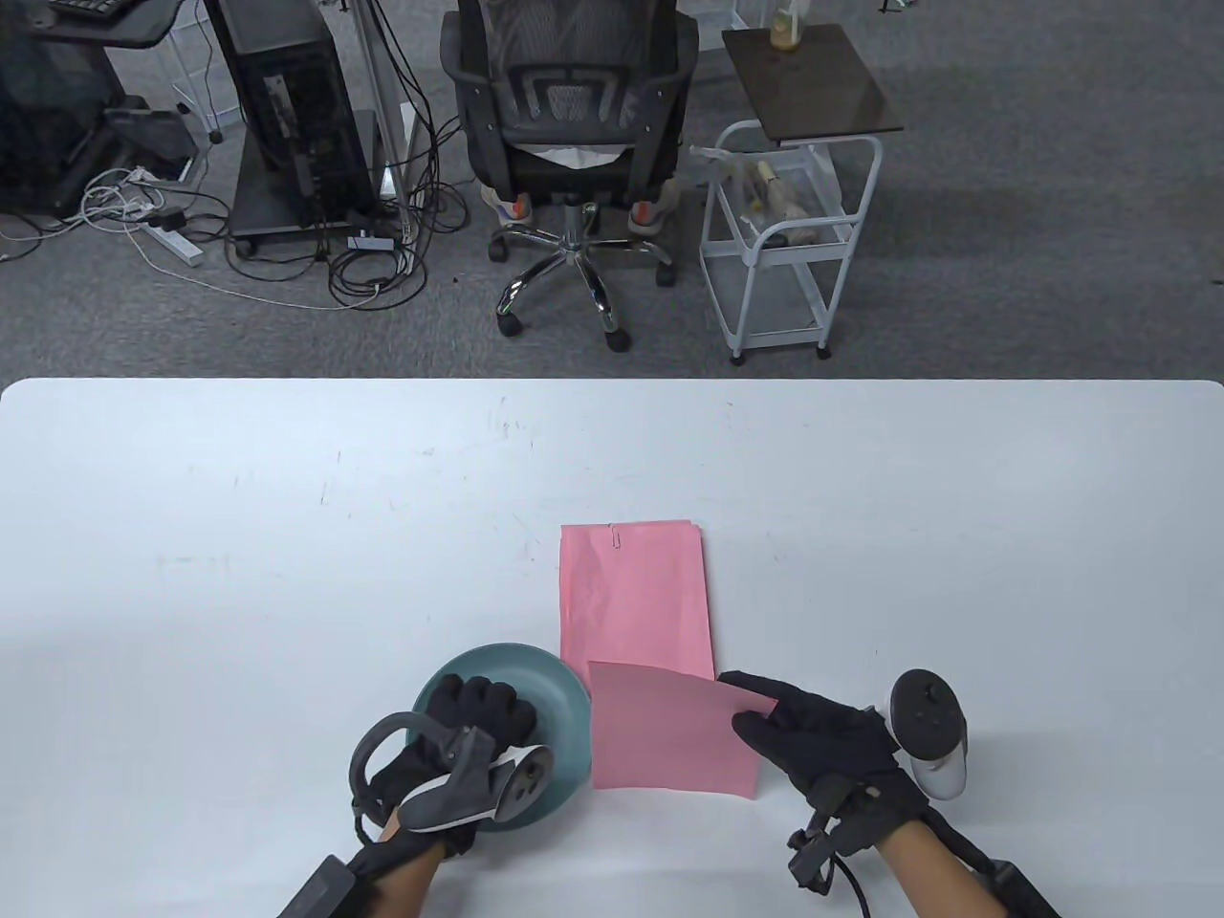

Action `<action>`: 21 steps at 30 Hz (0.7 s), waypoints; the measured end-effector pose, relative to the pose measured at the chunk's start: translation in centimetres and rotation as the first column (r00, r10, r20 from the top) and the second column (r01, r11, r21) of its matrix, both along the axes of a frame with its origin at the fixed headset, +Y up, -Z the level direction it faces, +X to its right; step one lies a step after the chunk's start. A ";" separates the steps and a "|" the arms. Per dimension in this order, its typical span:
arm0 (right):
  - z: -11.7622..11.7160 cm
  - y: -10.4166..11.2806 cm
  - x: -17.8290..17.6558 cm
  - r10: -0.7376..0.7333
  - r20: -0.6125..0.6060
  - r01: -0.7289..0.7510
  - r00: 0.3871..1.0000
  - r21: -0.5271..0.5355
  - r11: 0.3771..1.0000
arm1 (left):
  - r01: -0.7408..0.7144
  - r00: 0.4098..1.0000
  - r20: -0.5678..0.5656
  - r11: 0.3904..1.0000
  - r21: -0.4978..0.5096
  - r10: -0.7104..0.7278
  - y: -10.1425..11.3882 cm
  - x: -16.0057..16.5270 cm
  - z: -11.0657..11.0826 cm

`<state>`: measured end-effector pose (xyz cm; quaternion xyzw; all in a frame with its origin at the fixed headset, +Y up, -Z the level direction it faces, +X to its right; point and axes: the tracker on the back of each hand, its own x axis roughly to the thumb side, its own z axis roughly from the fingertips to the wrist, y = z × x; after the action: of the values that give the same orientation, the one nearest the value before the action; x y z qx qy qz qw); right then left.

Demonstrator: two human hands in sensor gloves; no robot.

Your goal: Pinch and push to attach paper clips

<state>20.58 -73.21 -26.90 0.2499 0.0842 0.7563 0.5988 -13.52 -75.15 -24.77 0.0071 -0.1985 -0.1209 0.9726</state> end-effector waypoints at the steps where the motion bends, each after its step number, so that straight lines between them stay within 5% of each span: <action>1: 0.0 0.0 0.0 0.000 0.001 0.000 1.000 -0.001 1.000 | -0.048 0.999 -0.015 0.999 0.017 0.048 0.7 -0.2 0.1; 5: 0.0 0.1 0.0 0.000 0.001 0.000 1.000 -0.002 1.000 | -0.311 0.949 -0.028 0.947 0.081 0.314 3.7 -0.9 0.6; 9: 0.0 0.1 0.1 -0.002 0.004 0.002 1.000 0.004 1.000 | -0.546 0.837 0.021 0.832 0.096 0.547 7.6 -0.5 1.0; 16: 0.1 0.2 0.2 -0.007 0.009 0.007 1.000 0.013 1.000 | -0.677 0.736 0.132 0.723 0.134 0.664 14.0 1.6 0.9; 18: 0.1 0.2 0.2 -0.006 0.007 0.006 1.000 0.012 1.000 | -0.706 0.706 0.163 0.702 0.091 0.689 15.3 2.1 0.8; 21: 0.1 0.1 0.1 -0.003 0.003 0.003 1.000 0.009 1.000 | -0.809 0.566 0.164 0.582 -0.076 0.808 16.1 2.6 0.2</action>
<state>20.73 -73.09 -26.77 0.2513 0.0794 0.7561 0.5990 -10.95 -59.01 -24.60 0.1117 -0.2601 0.3373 0.8978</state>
